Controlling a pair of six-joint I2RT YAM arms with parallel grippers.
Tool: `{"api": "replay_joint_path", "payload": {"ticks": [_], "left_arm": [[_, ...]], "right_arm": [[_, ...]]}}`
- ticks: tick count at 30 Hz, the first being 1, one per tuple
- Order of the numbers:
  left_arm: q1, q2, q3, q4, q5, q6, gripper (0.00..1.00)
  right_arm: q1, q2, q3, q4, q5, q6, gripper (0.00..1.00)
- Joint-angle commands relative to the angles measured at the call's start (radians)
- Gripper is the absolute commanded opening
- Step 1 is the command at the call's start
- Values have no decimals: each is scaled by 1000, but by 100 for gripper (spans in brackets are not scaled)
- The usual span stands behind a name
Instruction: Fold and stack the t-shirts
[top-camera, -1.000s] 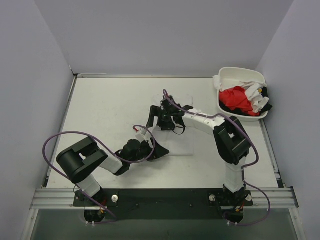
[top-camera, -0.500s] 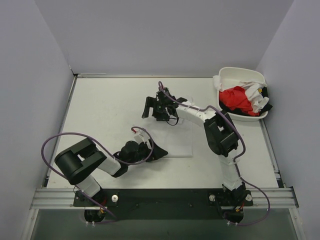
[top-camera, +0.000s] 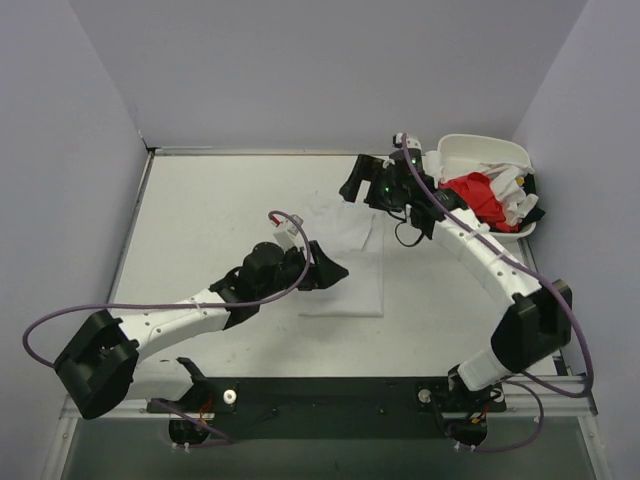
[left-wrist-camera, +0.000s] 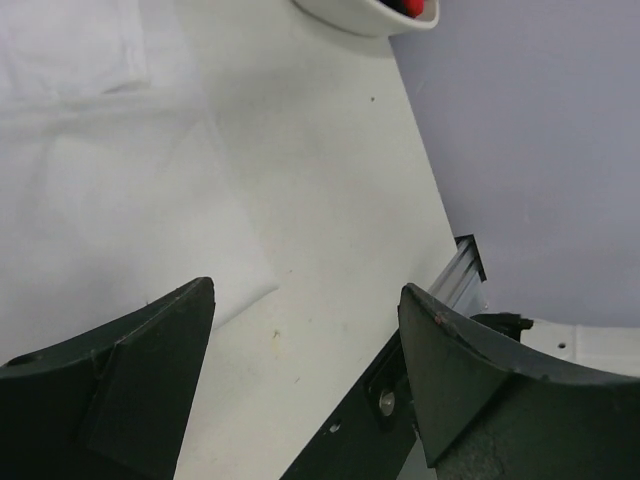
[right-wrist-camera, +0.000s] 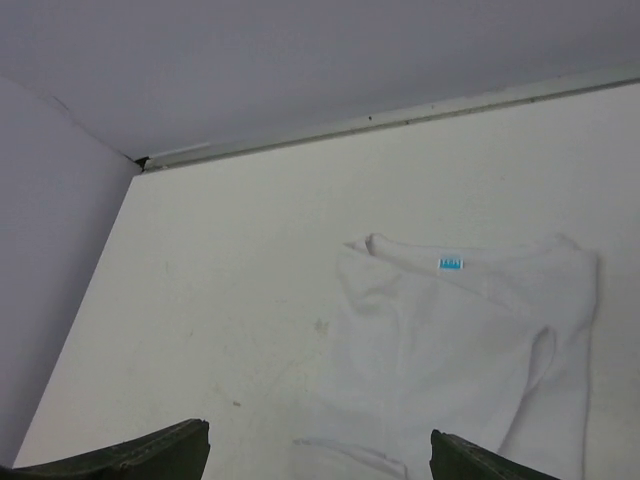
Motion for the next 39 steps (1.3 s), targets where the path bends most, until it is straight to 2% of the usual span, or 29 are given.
{"api": "replay_joint_path", "payload": {"ticks": [1,3,6,11,16,25,39], "left_arm": [[3,-27,154,-296,-57,107,84],[4,-25,213,-433,-98,116,84],[6,-51,204,-541,-144,92,84],[10,-125,58,-578,-160,20,83],[12,-191,-128,-517,-158,-37,82],[13,-156,-250,-380,-131,-80,81],[20,73,-315,-144,-120,-115,79]], "right_arm": [[19,-141,-207,-92,50,-18,92],[19,-242,-332,-99,74,-9,92],[18,-385,-493,-107,108,16,92],[19,-557,-683,-115,96,83,91],[28,-671,-812,-124,61,128,90],[79,-709,-880,-121,76,172,90],[153,-698,-906,-113,123,220,90]]}}
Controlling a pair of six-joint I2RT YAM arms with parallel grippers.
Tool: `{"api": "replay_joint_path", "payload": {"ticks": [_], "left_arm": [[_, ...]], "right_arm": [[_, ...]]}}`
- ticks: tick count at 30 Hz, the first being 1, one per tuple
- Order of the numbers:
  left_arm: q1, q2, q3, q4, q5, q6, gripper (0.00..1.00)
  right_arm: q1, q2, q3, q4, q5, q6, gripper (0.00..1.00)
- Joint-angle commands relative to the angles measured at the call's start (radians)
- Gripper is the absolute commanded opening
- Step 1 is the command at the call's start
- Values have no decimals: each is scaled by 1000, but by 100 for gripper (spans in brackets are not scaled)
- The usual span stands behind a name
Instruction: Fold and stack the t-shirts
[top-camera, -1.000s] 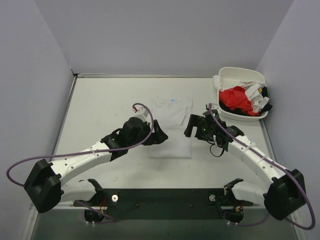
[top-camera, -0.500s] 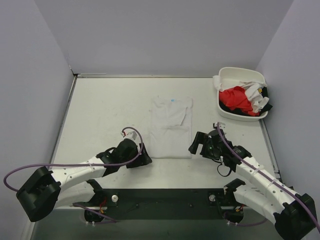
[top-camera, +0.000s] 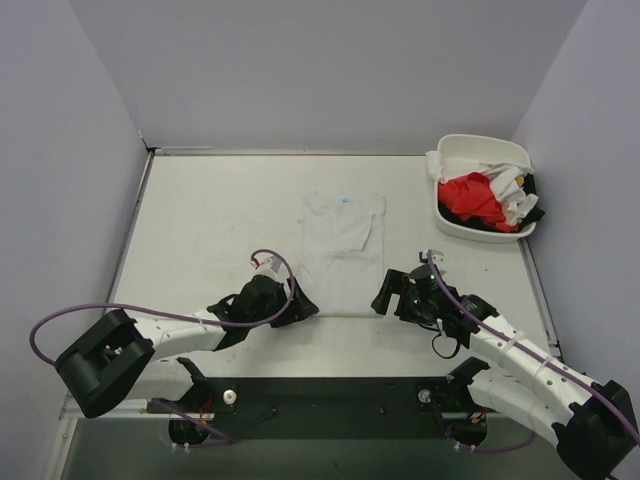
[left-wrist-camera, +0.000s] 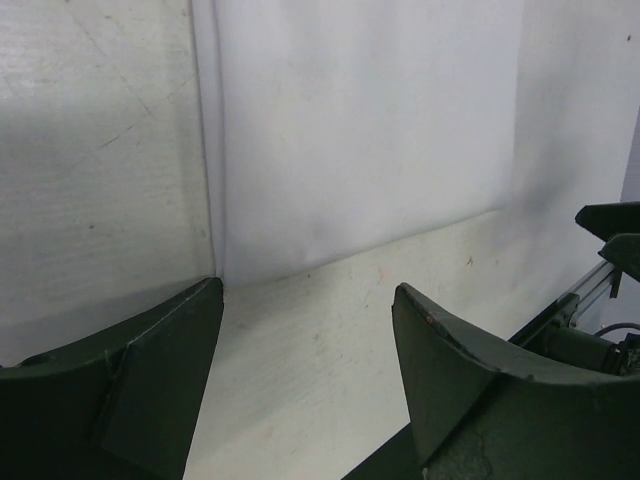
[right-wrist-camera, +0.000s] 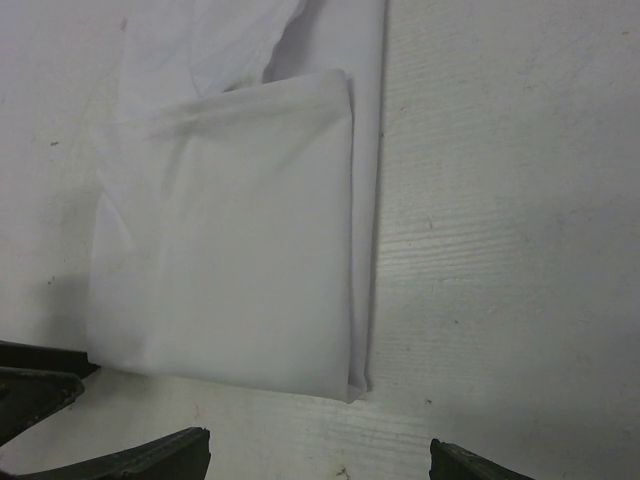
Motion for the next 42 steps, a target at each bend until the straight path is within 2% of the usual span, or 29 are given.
{"api": "replay_joint_path", "payload": {"ticks": [1,7,13,14,22,23,24,25,32,42], "left_arm": [[13,92,-52,-28,-7,-7,79],[33,149,-63,4,-11,-10,75],[55,201,-67,30,-10,-8,58],[56,207,-69,38,-8,-8,49],[73,285,-67,91,2,-10,19],[72,290,-67,96,2,-11,14],[73,293,-67,98,2,-13,3],[73,296,-67,99,2,-13,0],[73,261,-77,92,2,-10,0],[75,218,-81,53,2,1,0]], "right_arm": [[9,-1,-6,0,36,21,90],[14,2,-12,2,39,28,87],[28,17,-18,28,35,42,84],[29,22,-18,33,35,42,84],[38,25,-18,34,33,45,84],[40,25,-18,34,33,48,84],[40,25,-23,37,33,51,84],[41,28,-26,48,35,54,84],[41,91,-83,154,32,91,79],[40,247,-98,286,27,90,60]]}}
